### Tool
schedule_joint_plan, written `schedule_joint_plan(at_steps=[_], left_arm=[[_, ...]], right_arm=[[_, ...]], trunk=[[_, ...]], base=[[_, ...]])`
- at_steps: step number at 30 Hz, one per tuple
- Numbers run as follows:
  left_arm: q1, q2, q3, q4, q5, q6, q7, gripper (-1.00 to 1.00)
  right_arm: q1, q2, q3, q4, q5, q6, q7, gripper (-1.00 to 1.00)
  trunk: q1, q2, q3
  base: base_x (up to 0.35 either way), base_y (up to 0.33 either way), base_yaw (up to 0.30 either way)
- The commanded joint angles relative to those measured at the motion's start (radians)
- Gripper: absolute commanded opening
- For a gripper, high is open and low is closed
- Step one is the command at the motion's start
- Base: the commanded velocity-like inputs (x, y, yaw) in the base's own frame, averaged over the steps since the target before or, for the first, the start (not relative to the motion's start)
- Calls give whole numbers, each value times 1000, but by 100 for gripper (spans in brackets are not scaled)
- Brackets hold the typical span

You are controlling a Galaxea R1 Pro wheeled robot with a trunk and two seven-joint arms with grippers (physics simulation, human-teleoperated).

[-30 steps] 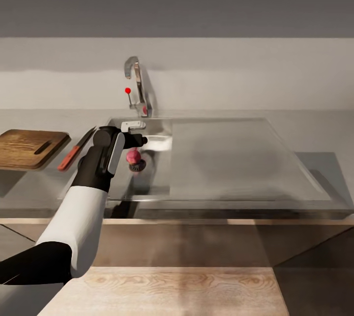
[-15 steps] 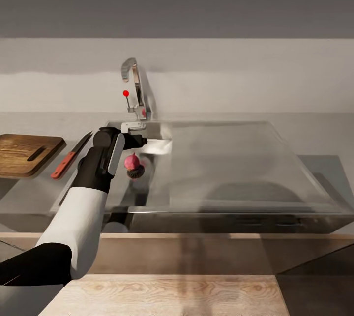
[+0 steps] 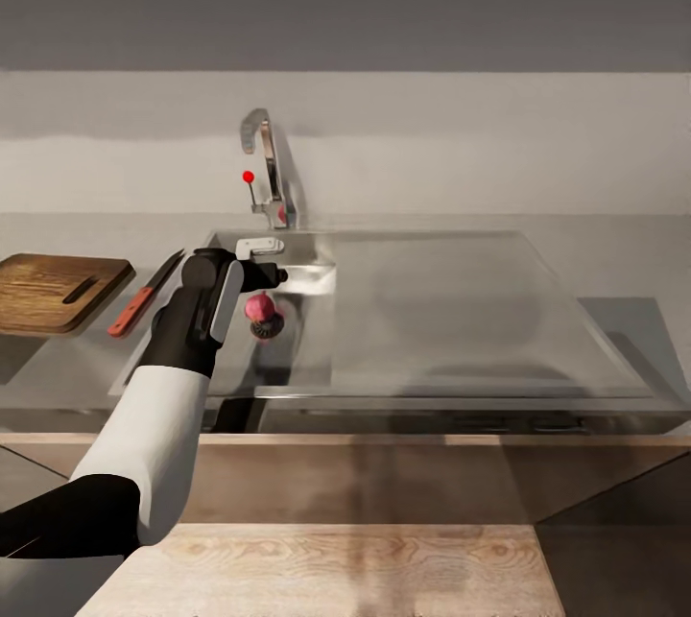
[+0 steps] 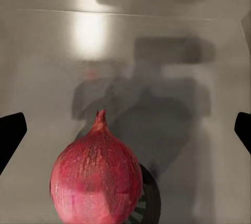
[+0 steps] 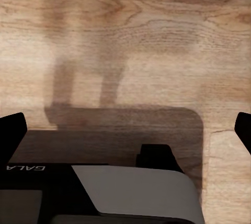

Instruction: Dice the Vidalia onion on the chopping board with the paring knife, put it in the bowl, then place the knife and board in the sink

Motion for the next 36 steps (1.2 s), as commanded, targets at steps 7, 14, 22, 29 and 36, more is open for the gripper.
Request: schedule_joint_plan(at_steps=[7,14,22,29,36], left_arm=[[3,0,0,2,8,4,8,100],[14,1,0,1,8,3,8,100],[15,1,0,2,7,3,9,100],[15,1,0,3,6,3,9,100],[15,1,0,3,6,3,9,100]], right_arm=[[0,0,-5,1,11,-2,-6,100],[0,0,-4,1,11,-2,-6,100],[0,2,-4,1,11,-2,-6,100],[0,2,-4,1,11,-2,-6,100],[0,2,-4,1,11,-2,-6,100]], trunk=[[0,0,-11],[0,0,-13],[0,0,-21],[0,0,-32],[0,0,-43]], base=[[-45,0,0],[-69,0,0],[-4,0,0],[0,0,0],[0,0,0]])
